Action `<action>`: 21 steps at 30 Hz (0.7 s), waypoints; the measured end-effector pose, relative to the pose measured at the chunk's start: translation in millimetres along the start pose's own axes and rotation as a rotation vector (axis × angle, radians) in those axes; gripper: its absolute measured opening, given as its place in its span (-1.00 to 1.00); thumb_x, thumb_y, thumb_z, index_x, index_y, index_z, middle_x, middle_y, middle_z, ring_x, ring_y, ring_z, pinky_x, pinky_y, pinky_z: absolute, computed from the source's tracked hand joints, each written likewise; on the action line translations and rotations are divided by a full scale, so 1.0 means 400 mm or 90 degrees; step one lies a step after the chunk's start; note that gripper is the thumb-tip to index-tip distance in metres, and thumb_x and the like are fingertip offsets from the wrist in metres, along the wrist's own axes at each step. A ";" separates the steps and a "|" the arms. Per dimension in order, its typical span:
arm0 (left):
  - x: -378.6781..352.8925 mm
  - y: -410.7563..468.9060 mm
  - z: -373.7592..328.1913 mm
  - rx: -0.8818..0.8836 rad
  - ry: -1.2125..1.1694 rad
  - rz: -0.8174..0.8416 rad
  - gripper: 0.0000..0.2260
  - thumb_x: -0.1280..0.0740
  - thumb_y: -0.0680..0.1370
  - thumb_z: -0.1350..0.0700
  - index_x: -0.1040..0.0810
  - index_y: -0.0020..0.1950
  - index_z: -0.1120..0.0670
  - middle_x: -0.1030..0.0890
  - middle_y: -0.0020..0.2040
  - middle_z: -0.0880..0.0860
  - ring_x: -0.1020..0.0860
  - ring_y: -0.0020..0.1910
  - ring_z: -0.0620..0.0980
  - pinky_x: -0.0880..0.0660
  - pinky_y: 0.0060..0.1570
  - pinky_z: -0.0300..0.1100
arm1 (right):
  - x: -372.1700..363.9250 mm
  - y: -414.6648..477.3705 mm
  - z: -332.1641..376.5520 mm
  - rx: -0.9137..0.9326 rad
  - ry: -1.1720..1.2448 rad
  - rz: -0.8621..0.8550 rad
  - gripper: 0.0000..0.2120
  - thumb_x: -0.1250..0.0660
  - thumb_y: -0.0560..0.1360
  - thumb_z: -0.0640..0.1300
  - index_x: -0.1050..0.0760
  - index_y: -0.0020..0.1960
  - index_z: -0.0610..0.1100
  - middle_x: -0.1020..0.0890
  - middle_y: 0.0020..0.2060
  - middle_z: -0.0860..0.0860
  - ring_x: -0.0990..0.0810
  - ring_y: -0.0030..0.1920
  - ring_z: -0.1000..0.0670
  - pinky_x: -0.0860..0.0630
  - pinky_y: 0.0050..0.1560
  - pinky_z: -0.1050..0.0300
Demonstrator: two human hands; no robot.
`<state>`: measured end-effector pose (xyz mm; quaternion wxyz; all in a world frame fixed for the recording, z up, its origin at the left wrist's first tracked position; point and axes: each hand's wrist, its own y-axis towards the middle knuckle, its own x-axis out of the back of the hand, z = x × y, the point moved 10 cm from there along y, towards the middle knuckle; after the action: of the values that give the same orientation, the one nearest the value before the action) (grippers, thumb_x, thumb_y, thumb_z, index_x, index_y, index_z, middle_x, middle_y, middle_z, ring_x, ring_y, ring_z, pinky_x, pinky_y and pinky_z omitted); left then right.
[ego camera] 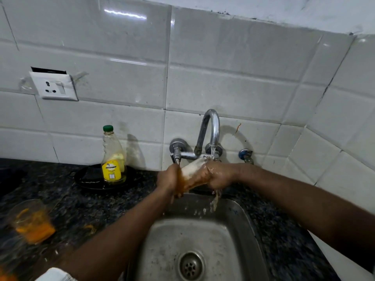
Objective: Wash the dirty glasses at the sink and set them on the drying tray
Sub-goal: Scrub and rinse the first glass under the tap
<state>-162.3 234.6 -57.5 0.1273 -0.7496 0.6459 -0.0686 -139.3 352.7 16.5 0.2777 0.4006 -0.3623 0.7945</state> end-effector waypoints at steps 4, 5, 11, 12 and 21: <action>-0.003 -0.004 0.003 0.003 -0.029 0.013 -0.64 -0.27 0.51 -0.17 -0.60 -0.05 0.13 -0.66 -0.16 0.18 -0.59 -0.35 0.13 -0.49 -0.44 -0.11 | 0.012 -0.003 -0.028 -0.023 0.067 -0.026 -0.56 -0.24 0.40 -0.49 -0.60 0.05 -0.02 -0.63 -0.09 -0.02 -0.59 -0.12 0.01 -0.53 -0.21 0.27; 0.017 -0.019 -0.039 -0.122 -0.025 -0.047 -0.69 -0.31 0.48 -0.15 -0.61 -0.13 0.10 -0.66 -0.18 0.15 -0.60 -0.27 0.12 -0.51 -0.34 -0.07 | 0.016 -0.001 -0.038 -0.040 0.104 -0.034 -0.57 -0.27 0.36 -0.46 -0.59 0.04 -0.02 -0.64 -0.07 -0.02 -0.61 -0.09 -0.02 -0.54 -0.22 0.26; -0.022 -0.023 0.009 0.085 0.039 0.046 -0.71 -0.20 0.63 -0.03 -0.55 -0.02 0.18 -0.63 -0.22 0.19 -0.52 -0.49 0.04 -0.33 -0.59 -0.27 | 0.012 -0.011 -0.031 -0.010 0.007 -0.040 -0.56 -0.24 0.41 -0.50 -0.61 0.17 -0.16 -0.60 -0.17 0.09 -0.62 -0.10 0.06 -0.60 -0.12 0.22; -0.030 -0.019 0.019 0.111 0.037 0.078 -0.69 -0.22 0.62 -0.06 -0.54 0.04 0.18 -0.64 -0.18 0.21 -0.53 -0.51 0.05 -0.33 -0.60 -0.28 | 0.005 -0.015 -0.034 -0.007 -0.007 -0.044 -0.56 -0.24 0.41 -0.49 -0.59 0.20 -0.20 -0.60 -0.15 0.07 -0.62 -0.10 0.06 -0.61 -0.10 0.14; -0.036 -0.019 0.029 0.106 0.031 0.038 -0.67 -0.19 0.62 -0.05 -0.55 0.00 0.21 -0.63 -0.16 0.21 -0.54 -0.40 0.06 -0.37 -0.55 -0.26 | 0.004 -0.017 -0.030 -0.021 -0.114 -0.052 -0.64 -0.25 0.47 -0.42 -0.57 0.15 -0.11 -0.62 0.04 0.02 -0.59 0.02 0.02 -0.58 0.13 0.06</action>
<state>-154.1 251.0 -65.5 0.1755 -0.7146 0.6632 -0.1366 -140.4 366.7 15.3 0.2830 0.4796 -0.3819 0.7376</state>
